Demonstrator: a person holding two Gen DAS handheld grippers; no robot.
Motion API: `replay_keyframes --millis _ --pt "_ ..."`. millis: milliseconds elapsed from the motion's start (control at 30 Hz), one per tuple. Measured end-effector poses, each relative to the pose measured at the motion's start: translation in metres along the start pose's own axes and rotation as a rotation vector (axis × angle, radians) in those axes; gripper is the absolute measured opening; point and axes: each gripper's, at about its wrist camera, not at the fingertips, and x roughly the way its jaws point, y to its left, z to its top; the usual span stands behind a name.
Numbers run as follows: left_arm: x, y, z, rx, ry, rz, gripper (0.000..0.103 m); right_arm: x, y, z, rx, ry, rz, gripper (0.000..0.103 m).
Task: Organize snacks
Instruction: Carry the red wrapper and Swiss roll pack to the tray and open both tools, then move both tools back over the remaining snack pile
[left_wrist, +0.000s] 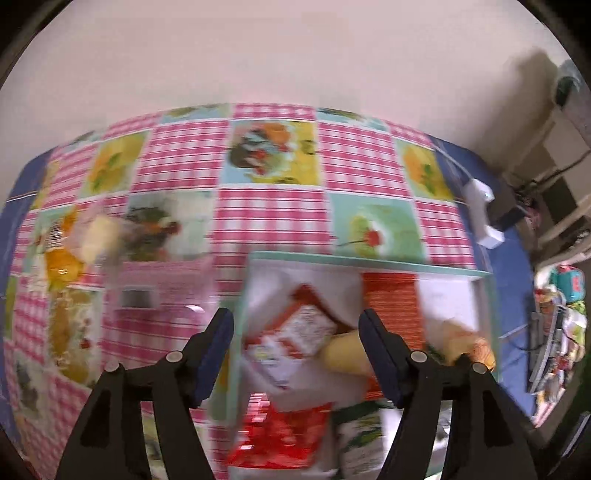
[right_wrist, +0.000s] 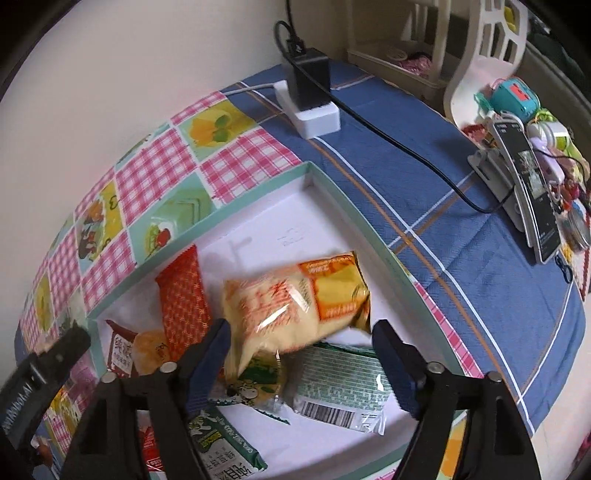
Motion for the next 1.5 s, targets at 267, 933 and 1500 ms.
replay_keyframes --millis 267,933,1500 --pt "-0.007 0.047 -0.009 -0.043 -0.033 0.077 0.076 -0.007 0.015 -0.005 -0.046 -0.025 -0.004 0.089" --pt "-0.022 0.132 -0.022 -0.185 -0.060 0.149 0.098 -0.031 0.053 -0.025 -0.123 -0.067 0.036 0.103" --pt "-0.043 0.210 -0.033 -0.313 -0.037 0.131 0.098 -0.047 0.122 -0.051 -0.275 -0.075 0.120 0.103"
